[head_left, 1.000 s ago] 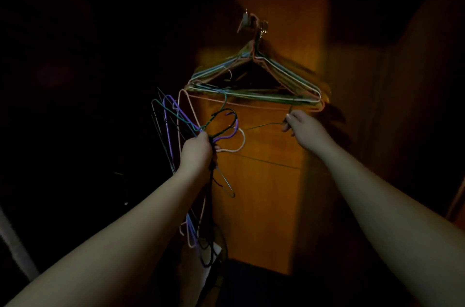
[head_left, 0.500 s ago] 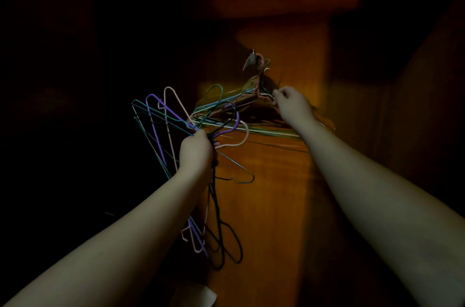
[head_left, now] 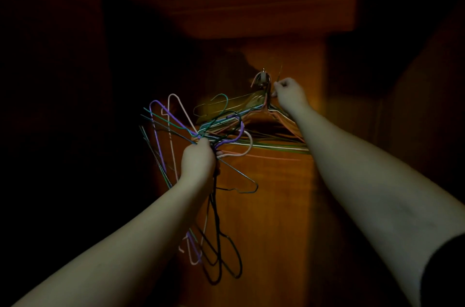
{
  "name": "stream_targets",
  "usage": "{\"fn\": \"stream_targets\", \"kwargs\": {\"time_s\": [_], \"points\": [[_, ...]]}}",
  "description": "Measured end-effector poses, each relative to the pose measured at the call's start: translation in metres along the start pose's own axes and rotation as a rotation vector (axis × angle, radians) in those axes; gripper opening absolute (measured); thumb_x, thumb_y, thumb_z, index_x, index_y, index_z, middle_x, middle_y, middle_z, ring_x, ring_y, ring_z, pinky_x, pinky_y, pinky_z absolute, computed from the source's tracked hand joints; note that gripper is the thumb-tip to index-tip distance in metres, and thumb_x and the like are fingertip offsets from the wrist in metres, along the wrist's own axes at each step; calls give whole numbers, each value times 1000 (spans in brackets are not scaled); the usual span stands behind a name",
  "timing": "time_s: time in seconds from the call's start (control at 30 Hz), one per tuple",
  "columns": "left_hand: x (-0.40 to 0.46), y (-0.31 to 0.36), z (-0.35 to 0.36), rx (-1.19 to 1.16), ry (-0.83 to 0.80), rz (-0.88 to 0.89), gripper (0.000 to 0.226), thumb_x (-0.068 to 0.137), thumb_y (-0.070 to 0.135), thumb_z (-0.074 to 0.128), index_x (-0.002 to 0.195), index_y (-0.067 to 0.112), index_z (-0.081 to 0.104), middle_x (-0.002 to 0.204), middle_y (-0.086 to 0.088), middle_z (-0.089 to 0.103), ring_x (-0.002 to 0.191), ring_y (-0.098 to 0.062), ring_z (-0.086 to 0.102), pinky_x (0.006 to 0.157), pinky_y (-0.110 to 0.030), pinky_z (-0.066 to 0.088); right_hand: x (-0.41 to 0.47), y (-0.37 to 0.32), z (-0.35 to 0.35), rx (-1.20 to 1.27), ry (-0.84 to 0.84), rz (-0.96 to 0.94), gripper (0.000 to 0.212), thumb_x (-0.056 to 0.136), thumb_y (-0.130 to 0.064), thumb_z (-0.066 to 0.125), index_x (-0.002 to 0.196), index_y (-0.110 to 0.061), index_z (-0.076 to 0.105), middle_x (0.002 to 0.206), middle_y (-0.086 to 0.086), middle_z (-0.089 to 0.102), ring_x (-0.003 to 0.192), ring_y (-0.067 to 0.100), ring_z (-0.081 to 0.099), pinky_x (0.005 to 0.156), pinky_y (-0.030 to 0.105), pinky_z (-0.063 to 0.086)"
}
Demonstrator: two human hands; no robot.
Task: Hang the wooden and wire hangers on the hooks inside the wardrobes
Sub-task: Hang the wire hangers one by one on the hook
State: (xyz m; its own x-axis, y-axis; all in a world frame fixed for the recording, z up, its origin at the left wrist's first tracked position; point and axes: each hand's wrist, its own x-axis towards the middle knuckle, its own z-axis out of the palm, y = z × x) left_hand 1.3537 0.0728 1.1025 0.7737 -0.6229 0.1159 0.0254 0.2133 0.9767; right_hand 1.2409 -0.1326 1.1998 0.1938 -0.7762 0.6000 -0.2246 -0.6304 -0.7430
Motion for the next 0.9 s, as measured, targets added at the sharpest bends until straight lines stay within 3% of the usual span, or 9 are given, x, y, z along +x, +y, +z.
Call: {"fn": "stream_targets", "kwargs": {"time_s": [0.2,0.33,0.53,0.63,0.9], "points": [[7,1,-8,-10,-38,-21,24,100,20,38,94,5,56,72,-8,63,53,-20,45,49,-27,31,-1,5,17,-27,-14,-11,22,102,-26,44,109,-12,60,94,2,65,71,10,53,58,27,39],[10,-2,-10,7,-56,-19,27,99,21,39,82,8,56,77,-10,63,56,-22,46,52,-29,33,-7,15,22,-119,-18,-9,22,102,-31,45,100,-14,59,84,0,58,67,11,49,55,27,35],[12,-4,-10,-26,-76,-19,23,99,20,38,92,5,54,71,-6,62,57,-21,43,53,-29,31,-4,22,26,-197,-17,-15,25,102,-35,44,95,-13,56,75,-1,52,65,12,47,54,29,34],[12,-5,-11,-31,-81,-16,24,100,21,38,95,5,56,71,-6,63,57,-21,44,52,-28,32,-1,23,26,-246,-22,-7,25,103,-35,43,94,-14,53,75,-1,50,64,12,45,52,28,32],[19,-12,-10,-67,-75,-59,28,99,20,40,82,6,56,64,-5,63,51,-20,41,53,-30,30,10,25,33,-403,1,19,31,102,-41,41,100,-15,58,79,1,54,74,20,52,52,27,32]]}}
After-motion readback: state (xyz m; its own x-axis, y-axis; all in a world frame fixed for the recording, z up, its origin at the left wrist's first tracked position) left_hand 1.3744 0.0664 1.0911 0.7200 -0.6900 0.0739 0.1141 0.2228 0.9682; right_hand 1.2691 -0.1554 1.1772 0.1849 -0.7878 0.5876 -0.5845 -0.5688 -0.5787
